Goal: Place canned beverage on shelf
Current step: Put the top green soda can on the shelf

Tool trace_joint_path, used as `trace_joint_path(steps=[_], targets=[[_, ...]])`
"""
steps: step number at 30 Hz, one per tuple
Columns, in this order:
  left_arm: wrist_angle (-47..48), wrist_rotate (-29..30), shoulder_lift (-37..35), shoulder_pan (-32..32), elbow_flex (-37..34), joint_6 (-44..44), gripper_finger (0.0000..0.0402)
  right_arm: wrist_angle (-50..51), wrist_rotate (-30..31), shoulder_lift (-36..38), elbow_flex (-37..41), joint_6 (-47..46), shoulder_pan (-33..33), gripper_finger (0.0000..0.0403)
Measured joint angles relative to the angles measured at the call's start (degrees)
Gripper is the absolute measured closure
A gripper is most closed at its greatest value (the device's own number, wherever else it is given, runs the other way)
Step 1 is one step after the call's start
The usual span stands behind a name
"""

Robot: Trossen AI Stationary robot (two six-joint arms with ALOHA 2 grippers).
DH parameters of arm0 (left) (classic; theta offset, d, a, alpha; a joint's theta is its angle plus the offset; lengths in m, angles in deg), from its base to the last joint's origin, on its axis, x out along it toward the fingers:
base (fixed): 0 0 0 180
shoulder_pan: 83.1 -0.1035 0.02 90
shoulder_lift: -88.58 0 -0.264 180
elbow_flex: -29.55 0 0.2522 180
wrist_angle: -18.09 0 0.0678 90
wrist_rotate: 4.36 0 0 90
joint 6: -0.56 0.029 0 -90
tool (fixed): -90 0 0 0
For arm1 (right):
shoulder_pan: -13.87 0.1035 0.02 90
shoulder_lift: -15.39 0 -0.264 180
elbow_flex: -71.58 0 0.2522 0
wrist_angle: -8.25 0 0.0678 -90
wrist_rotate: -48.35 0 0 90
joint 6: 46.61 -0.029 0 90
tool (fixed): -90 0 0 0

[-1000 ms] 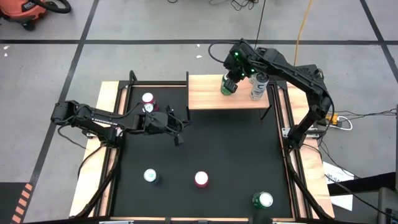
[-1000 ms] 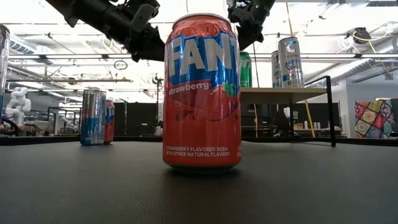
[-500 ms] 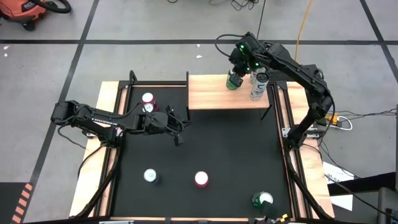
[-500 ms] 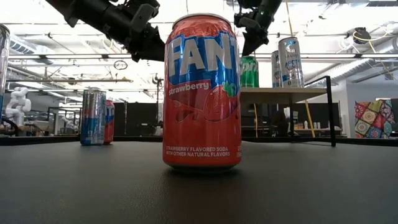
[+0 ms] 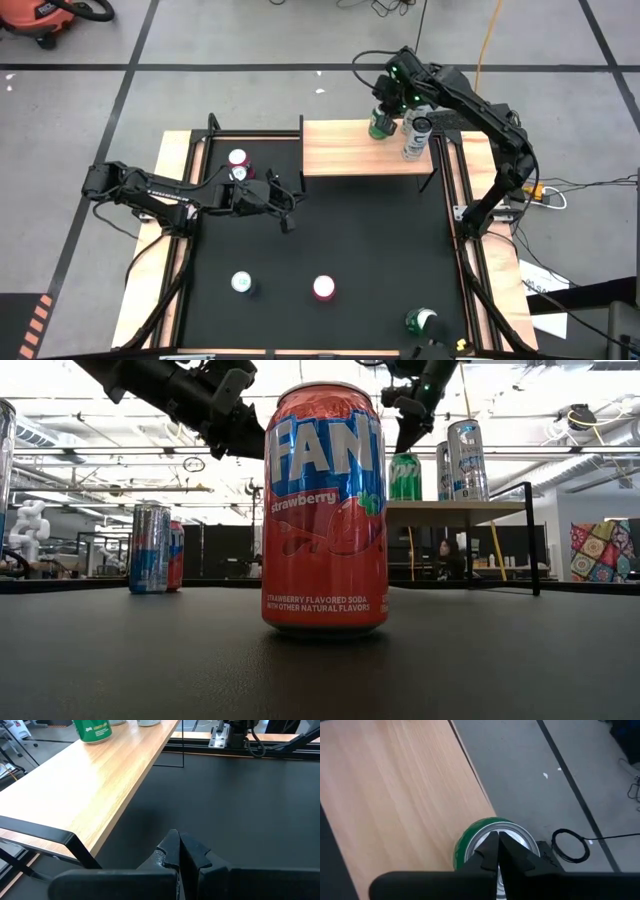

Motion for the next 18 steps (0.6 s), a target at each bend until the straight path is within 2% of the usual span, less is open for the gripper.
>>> trace_joint_path(steps=[9,18], targets=[[-0.05,0.00,0.00,-0.50,0.02,0.04,0.0402,4.04,1.31,2.19,-6.06,-1.40,0.97,0.0403],[0.05,0.00,0.00,-0.50,0.04,0.00,0.0402,7.37,1.30,1.06,-6.08,-2.37,0.98,0.0403]])
